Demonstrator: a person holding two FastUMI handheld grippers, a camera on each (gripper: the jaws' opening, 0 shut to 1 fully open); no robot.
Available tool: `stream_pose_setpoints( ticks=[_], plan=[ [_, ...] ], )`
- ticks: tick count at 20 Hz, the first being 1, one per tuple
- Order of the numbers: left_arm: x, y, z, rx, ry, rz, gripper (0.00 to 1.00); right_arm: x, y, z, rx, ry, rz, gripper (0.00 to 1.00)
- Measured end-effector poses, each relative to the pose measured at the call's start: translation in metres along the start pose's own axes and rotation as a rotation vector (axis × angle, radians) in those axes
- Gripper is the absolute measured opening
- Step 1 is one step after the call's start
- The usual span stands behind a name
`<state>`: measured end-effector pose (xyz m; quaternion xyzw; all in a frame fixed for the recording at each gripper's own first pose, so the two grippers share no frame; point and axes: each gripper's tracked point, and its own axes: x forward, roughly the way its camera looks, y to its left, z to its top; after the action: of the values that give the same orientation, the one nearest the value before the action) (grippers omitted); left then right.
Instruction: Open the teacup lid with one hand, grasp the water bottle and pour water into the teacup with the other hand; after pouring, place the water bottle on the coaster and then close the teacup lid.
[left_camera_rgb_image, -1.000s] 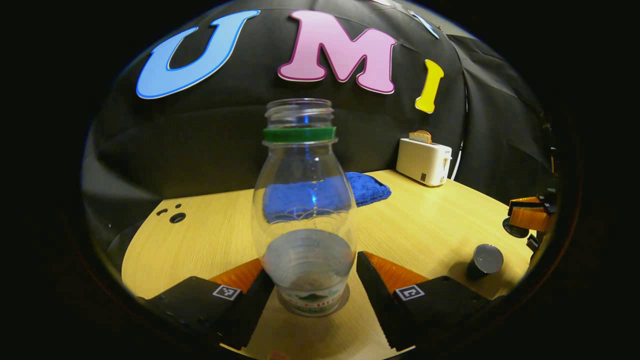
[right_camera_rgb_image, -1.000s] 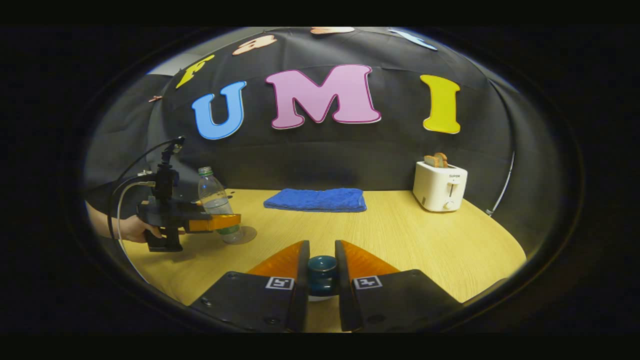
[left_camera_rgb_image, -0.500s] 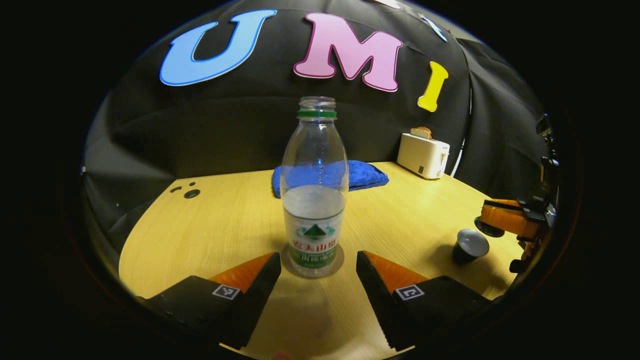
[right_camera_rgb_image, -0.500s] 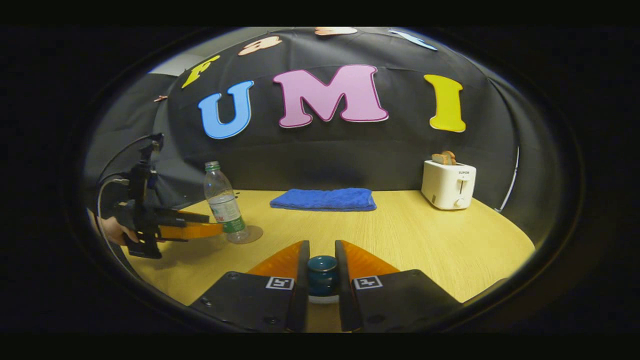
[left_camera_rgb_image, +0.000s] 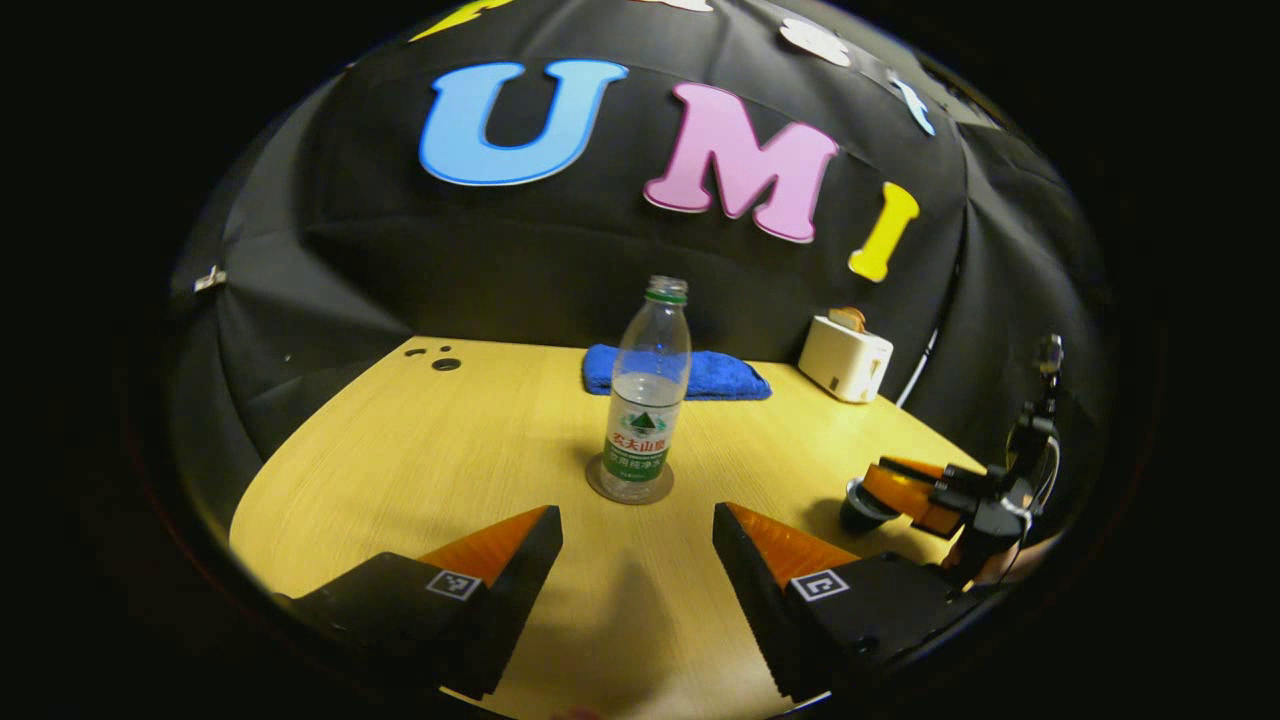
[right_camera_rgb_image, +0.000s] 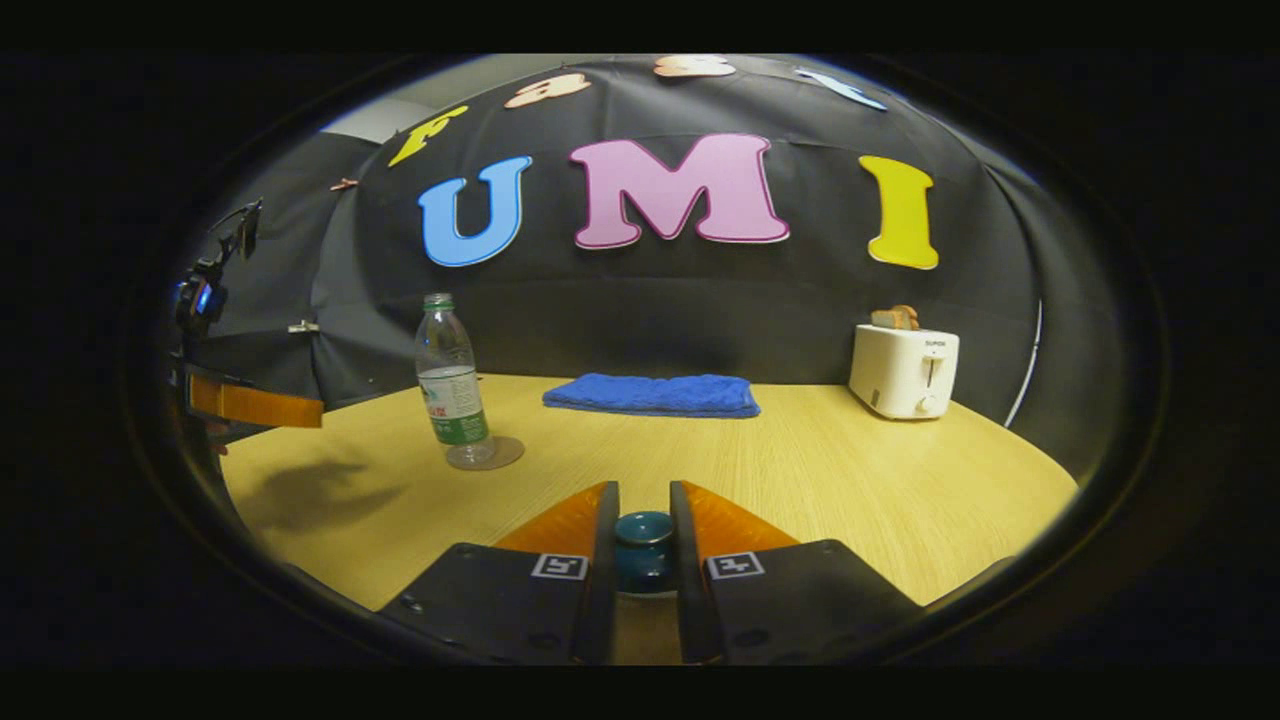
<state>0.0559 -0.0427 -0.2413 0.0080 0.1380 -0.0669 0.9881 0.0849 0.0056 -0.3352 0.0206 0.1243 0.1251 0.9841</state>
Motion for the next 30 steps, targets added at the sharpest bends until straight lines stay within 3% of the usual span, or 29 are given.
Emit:
stream_pose_setpoints(
  ticks=[3,7,8,11,13,14,15,16,17,19,21,22,24,25,26,30],
  plan=[
    [-0.009,0.015,-0.002,-0.064,0.002,0.045,0.96,0.006,0.001,0.009,-0.008,-0.047,0.002,0.28],
    [-0.015,0.016,-0.003,-0.102,0.004,0.058,0.96,0.014,0.002,-0.001,-0.007,0.014,-0.002,0.24],
    [-0.017,0.012,-0.002,-0.107,0.001,0.052,0.96,0.014,0.001,-0.004,0.007,0.03,-0.003,0.35],
    [-0.018,-0.001,0.005,-0.079,-0.016,0.03,0.96,0.013,-0.001,-0.006,0.022,0.057,-0.017,0.27],
    [-0.019,-0.01,0.011,-0.049,-0.023,0.007,0.96,0.009,0.0,-0.008,0.023,0.067,-0.016,0.42],
    [-0.019,-0.015,0.013,-0.035,-0.025,-0.004,0.96,0.009,0.001,-0.005,0.027,0.065,-0.007,0.29],
    [-0.02,-0.02,0.016,-0.024,-0.029,-0.015,0.96,0.008,0.003,-0.002,0.029,0.065,-0.005,0.44],
    [-0.021,-0.025,0.018,-0.018,-0.03,-0.025,0.96,0.006,0.003,0.001,0.028,0.063,-0.004,0.46],
    [-0.023,-0.029,0.021,-0.014,-0.033,-0.032,0.96,0.004,0.004,0.005,0.027,0.061,-0.002,0.55],
    [-0.029,-0.033,0.032,0.001,-0.053,-0.025,0.96,-0.003,0.001,0.019,0.022,0.059,-0.009,0.83],
    [-0.037,-0.04,0.048,0.01,-0.077,-0.013,0.96,-0.015,-0.002,0.044,0.014,0.05,-0.023,1.0],
    [-0.042,-0.041,0.059,0.018,-0.096,0.0,0.92,-0.023,-0.003,0.059,0.01,0.042,-0.027,1.0],
    [-0.053,-0.049,0.082,0.04,-0.132,0.025,0.96,-0.037,-0.007,0.092,0.004,0.026,-0.041,1.0],
    [-0.059,-0.052,0.093,0.053,-0.146,0.043,0.92,-0.047,-0.01,0.11,0.007,0.024,-0.059,1.0],
    [-0.066,-0.052,0.104,0.069,-0.156,0.07,0.96,-0.056,-0.011,0.122,0.012,0.032,-0.07,1.0],
    [-0.101,-0.062,0.137,0.132,-0.179,0.161,0.96,-0.093,-0.016,0.163,0.029,0.072,-0.123,1.0]
  ],
)
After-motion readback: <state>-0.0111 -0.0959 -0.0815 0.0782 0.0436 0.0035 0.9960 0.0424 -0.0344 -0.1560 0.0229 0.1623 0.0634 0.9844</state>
